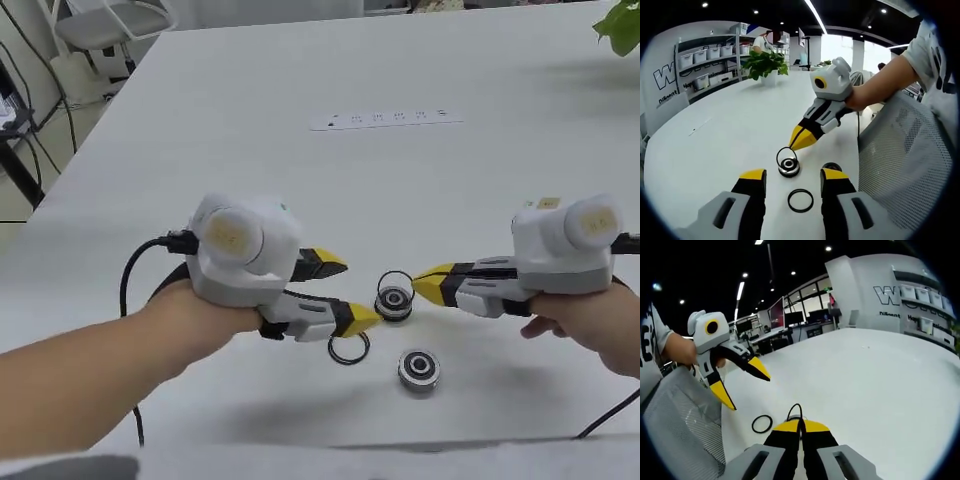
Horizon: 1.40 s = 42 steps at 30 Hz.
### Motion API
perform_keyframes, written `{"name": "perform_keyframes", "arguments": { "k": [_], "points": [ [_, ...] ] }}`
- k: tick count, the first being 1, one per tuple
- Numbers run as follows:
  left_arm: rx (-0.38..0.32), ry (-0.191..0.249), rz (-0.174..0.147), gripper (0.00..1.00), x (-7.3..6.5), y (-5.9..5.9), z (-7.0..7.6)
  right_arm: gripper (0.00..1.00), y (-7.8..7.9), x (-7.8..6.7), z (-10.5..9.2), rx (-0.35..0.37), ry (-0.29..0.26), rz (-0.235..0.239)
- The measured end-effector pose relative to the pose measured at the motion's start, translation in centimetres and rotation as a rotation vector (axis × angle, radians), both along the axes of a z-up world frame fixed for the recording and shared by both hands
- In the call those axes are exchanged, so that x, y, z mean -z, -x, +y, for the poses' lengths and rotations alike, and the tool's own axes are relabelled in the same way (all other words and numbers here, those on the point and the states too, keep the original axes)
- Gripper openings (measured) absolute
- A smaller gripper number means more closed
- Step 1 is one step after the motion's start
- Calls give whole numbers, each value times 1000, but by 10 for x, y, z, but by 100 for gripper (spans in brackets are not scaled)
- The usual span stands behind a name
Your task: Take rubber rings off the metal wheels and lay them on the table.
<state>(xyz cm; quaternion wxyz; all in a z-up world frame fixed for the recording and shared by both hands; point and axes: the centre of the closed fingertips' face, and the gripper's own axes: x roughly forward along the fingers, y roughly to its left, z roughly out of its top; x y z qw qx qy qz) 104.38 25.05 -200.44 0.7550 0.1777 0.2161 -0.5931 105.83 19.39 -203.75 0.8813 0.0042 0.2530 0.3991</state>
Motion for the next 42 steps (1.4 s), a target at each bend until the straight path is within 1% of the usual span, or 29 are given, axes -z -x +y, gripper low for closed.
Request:
{"name": "perform_keyframes", "arguments": {
  "k": [1,3,7,13,17,23,25,29,31,33,36,42],
  "points": [
    [-4,4,0,41,-1,0,2,0,0,-1,0,0,-2,-2],
    [-22,22,12,43,-6,-1,6,0,-1,-4,2,0,-6,-5],
    [-35,44,8,47,-14,0,11,0,0,-8,6,-8,-14,-8],
    [-33,40,-8,51,-18,8,24,0,2,-12,13,-25,-24,-8],
    [-56,46,-3,52,-20,7,33,0,2,-14,17,-33,-30,-6],
    [-68,56,-19,53,-25,6,45,0,7,-16,30,-65,-39,5],
    [-68,58,-22,54,-27,8,46,0,8,-16,34,-77,-41,10],
    [-69,55,-31,54,-28,10,52,0,12,-14,43,-103,-55,31],
    [-75,53,-30,54,-27,10,56,0,14,-13,49,-114,-71,54],
    [-83,52,-28,54,-27,11,59,0,15,-13,52,-119,-75,59],
    [-94,51,-25,54,-26,11,64,0,19,-10,58,-138,-81,80],
    [-108,57,-24,54,-27,10,67,0,26,-3,66,-163,-102,135]
  ]
}}
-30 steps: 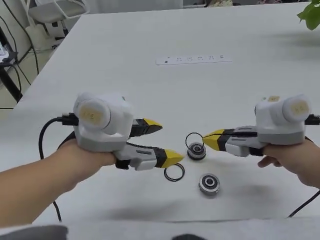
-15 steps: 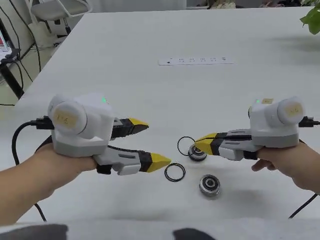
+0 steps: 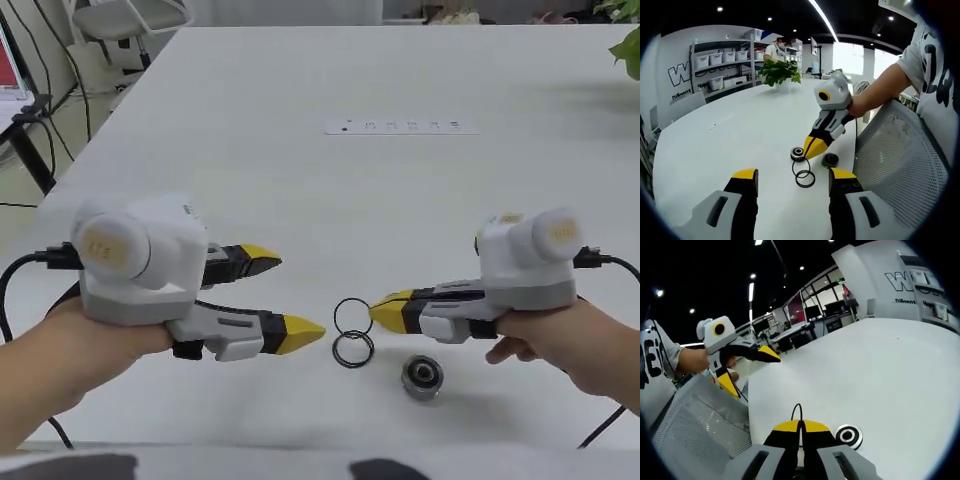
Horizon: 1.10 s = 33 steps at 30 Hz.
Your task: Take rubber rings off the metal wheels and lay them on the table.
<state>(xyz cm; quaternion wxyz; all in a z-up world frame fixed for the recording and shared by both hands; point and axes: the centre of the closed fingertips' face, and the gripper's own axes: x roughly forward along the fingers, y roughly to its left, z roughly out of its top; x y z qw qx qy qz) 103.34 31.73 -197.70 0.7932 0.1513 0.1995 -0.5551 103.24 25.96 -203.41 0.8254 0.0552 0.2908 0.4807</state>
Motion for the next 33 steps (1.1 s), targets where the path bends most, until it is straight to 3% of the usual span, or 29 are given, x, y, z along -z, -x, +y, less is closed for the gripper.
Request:
{"name": "perform_keyframes", "arguments": {
  "k": [14,33],
  "points": [
    [-16,-6,8,54,4,1,5,0,9,19,5,-16,12,88],
    [-10,-28,2,53,6,1,6,0,7,30,-1,3,59,95]
  ]
}}
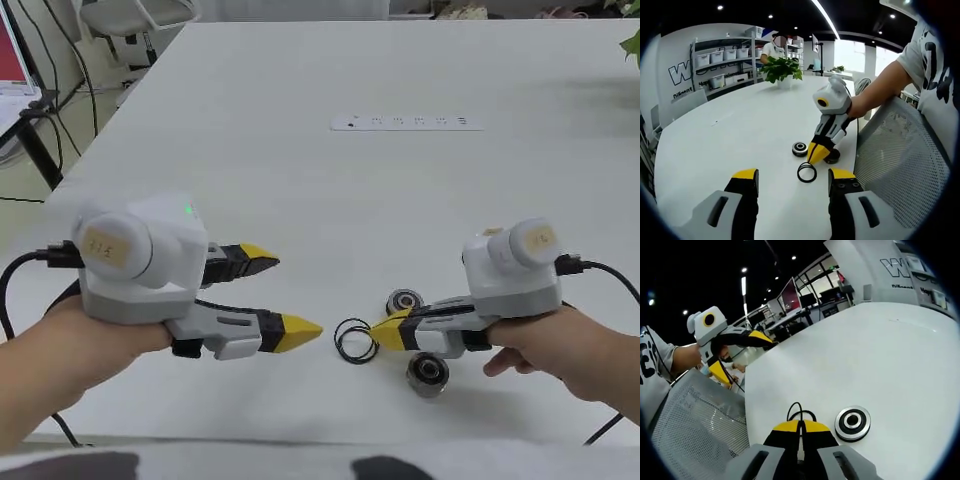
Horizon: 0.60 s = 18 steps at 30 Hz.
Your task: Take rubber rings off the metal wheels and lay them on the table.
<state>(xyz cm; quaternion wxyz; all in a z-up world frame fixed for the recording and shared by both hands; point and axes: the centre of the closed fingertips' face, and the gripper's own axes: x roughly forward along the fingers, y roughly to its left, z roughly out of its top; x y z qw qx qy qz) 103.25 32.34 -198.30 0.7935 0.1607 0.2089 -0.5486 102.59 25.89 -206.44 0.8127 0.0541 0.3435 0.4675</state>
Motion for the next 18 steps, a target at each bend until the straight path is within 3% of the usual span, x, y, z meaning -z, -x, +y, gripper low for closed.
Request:
{"name": "perform_keyframes", "arguments": {
  "k": [18],
  "points": [
    [7,-20,6,53,4,1,1,0,3,6,-3,-13,44,1]
  ]
}}
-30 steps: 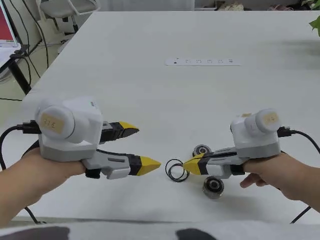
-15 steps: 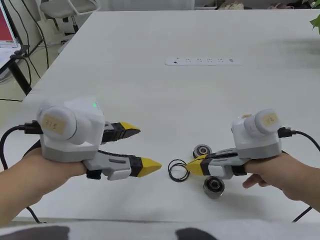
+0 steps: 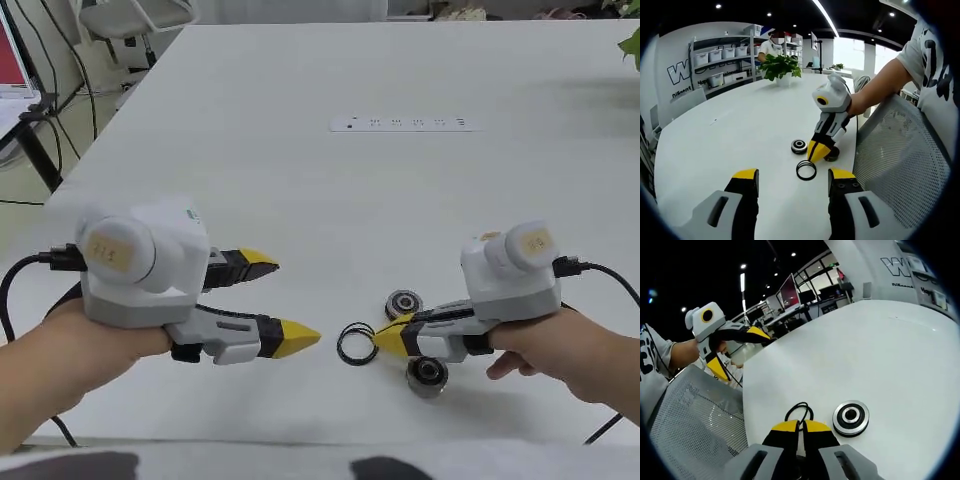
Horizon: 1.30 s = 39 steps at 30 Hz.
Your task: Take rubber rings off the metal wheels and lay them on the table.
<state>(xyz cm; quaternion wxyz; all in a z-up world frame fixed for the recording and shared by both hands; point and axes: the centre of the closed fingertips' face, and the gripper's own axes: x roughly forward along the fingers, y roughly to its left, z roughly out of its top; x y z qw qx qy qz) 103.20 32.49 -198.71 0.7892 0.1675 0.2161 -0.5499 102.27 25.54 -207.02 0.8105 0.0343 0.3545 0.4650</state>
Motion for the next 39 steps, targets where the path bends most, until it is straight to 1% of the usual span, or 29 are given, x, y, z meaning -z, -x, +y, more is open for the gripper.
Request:
{"name": "perform_keyframes", "arguments": {
  "k": [6,9,11,16,22,25,29,34,39],
  "points": [
    [6,-5,3,53,1,0,-1,5,-1,-1,-2,-9,13,-17],
    [8,-6,5,53,1,0,-1,7,-2,-3,-5,-3,12,-17],
    [9,-7,6,53,1,-1,-1,8,-4,-6,-7,10,-1,-14],
    [16,-10,8,53,0,-1,-3,10,-9,-17,-10,33,-26,-34],
    [19,-5,8,53,-1,-2,-6,12,-18,-27,-19,61,-33,-66],
    [18,-4,6,52,-2,-5,-8,13,-24,-34,-25,84,-49,-82],
    [18,0,3,52,-5,-8,-11,14,-29,-40,-32,99,-49,-102],
    [25,1,-5,52,-9,-13,-17,15,-32,-44,-41,119,-43,-122],
    [26,12,0,52,-10,-17,-25,16,-33,-47,-48,136,-39,-135]
  ]
}}
